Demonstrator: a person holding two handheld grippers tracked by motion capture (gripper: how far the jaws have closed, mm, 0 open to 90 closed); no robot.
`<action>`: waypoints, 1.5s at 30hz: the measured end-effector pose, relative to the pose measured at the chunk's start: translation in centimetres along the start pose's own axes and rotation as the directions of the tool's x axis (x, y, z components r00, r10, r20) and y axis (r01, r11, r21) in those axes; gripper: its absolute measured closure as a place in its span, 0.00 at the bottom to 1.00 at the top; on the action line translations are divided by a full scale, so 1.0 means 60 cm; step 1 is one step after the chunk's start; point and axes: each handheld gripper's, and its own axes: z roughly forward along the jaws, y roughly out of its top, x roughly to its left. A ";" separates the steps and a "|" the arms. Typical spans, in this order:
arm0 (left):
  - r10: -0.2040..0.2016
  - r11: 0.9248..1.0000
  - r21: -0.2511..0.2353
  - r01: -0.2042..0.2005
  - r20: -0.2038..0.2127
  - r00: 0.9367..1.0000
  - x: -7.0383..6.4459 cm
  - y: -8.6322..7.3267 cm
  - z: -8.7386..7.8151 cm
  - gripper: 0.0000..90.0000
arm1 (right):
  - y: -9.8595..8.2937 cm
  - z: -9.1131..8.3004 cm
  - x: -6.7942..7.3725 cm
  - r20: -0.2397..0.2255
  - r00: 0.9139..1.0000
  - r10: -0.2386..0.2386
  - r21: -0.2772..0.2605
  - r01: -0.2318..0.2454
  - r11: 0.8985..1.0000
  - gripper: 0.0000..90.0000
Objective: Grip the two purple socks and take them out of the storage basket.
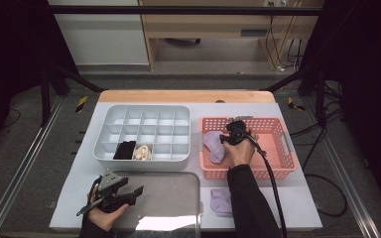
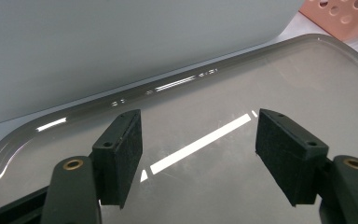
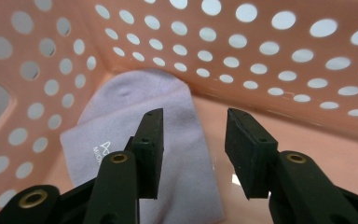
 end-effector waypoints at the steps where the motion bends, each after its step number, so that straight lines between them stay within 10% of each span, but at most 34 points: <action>1: 0.000 1.000 0.000 0.000 0.000 1.000 0.000 0.000 0.000 0.35 | 0.000 0.001 0.000 0.004 1.000 -0.001 0.008 0.001 1.000 0.64; 22: 0.001 1.000 0.002 -0.001 -0.001 1.000 0.000 0.000 0.000 0.35 | -0.007 0.009 0.001 0.000 1.000 0.022 0.125 -0.022 0.992 0.94; 34: 0.000 1.000 0.000 0.000 0.000 1.000 0.000 0.001 0.000 0.35 | 0.006 -0.021 -0.005 -0.005 1.000 0.020 0.053 -0.020 0.998 0.95; 45: -0.004 1.000 0.006 0.004 -0.002 1.000 0.001 0.000 0.002 0.35 | 0.018 -0.103 -0.025 -0.064 0.998 0.018 -0.061 -0.022 0.998 0.96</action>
